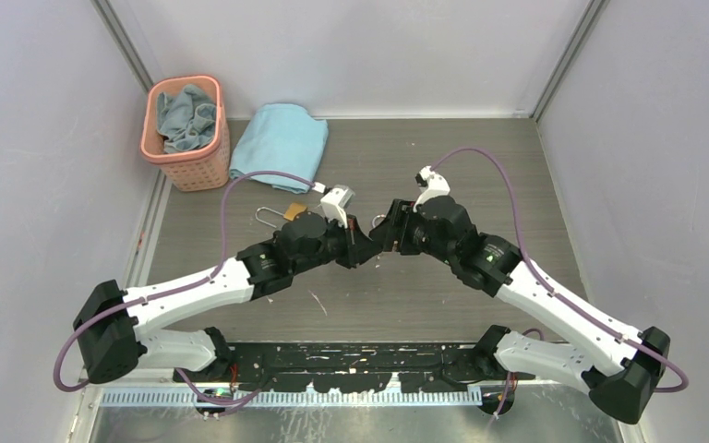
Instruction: Unlock with the key
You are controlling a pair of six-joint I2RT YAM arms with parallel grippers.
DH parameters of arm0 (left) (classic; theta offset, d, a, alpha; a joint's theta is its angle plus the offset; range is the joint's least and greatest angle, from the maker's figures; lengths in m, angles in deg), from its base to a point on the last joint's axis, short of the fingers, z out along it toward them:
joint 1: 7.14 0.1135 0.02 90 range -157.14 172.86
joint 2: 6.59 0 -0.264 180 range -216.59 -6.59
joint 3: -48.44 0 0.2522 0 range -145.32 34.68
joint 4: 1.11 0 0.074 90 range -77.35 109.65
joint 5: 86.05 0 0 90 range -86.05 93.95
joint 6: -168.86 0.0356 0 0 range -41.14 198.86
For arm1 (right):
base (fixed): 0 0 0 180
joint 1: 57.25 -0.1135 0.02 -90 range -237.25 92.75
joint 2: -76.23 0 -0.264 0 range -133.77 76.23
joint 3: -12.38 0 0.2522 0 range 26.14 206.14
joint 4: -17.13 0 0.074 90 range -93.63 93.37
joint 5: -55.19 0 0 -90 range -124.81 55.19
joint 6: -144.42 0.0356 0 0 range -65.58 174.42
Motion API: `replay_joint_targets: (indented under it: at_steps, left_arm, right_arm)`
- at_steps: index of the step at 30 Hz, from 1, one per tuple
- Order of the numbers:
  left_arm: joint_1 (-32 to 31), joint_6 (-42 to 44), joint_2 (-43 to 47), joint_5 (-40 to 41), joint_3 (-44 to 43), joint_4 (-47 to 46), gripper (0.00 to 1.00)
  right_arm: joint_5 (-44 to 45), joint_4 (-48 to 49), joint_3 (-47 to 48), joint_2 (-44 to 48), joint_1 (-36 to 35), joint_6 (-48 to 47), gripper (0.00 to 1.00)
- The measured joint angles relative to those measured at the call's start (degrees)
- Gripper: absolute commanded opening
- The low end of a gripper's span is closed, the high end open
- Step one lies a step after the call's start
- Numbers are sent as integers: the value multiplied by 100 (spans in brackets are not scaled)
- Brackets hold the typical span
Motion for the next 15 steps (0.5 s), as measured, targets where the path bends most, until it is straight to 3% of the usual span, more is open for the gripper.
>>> replay_joint_targets:
  at_steps: [8, 15]
  left_arm:
    - [11, 568, 391, -1073, 0, 26, 0]
    - [323, 678, 964, -2256, 0, -24, 0]
  right_arm:
    - [-70, -195, 114, 546, 0, -332, 59]
    - [-1327, 96, -94, 1213, 0, -446, 54]
